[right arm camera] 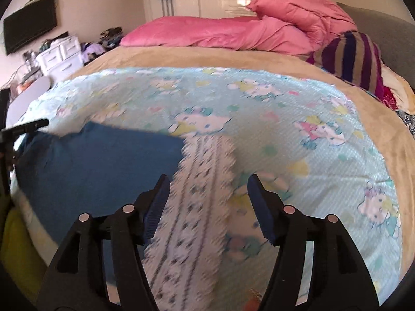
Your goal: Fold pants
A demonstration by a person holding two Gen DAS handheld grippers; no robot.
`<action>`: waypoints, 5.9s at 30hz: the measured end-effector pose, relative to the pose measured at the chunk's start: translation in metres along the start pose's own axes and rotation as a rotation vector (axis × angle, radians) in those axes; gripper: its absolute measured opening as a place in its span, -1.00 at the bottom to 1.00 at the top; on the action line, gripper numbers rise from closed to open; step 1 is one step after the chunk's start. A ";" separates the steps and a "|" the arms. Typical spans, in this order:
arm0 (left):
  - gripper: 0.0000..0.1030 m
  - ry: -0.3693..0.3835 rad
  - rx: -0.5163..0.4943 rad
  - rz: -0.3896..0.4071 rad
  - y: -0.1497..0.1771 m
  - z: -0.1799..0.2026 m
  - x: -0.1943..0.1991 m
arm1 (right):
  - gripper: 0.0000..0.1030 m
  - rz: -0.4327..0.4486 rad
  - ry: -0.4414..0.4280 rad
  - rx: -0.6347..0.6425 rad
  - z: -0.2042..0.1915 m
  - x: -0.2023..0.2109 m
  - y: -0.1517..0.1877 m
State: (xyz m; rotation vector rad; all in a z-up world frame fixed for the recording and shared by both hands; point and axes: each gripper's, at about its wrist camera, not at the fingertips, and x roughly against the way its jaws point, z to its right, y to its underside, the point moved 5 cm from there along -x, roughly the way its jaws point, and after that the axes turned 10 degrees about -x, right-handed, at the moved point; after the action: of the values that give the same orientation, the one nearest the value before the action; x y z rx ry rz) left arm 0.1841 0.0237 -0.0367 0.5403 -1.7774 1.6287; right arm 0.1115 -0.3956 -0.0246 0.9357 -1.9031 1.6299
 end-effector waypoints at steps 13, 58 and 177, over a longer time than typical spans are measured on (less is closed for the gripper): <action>0.66 0.030 -0.092 -0.207 0.042 0.030 -0.045 | 0.32 -0.107 -0.004 0.159 -0.075 -0.030 0.032; 0.91 0.012 -0.417 -0.179 0.090 0.134 0.031 | 0.49 -0.176 -0.120 0.036 -0.086 0.007 0.062; -0.36 0.479 -0.133 -0.029 -0.051 0.150 -0.066 | -0.70 -0.044 -0.361 0.172 -0.182 -0.002 0.014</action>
State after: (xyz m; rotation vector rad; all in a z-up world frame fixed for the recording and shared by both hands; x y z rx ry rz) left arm 0.2367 -0.1395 -0.0476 0.0981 -1.4943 1.4559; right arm 0.0877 -0.2164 -0.0010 1.4140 -1.9718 1.7106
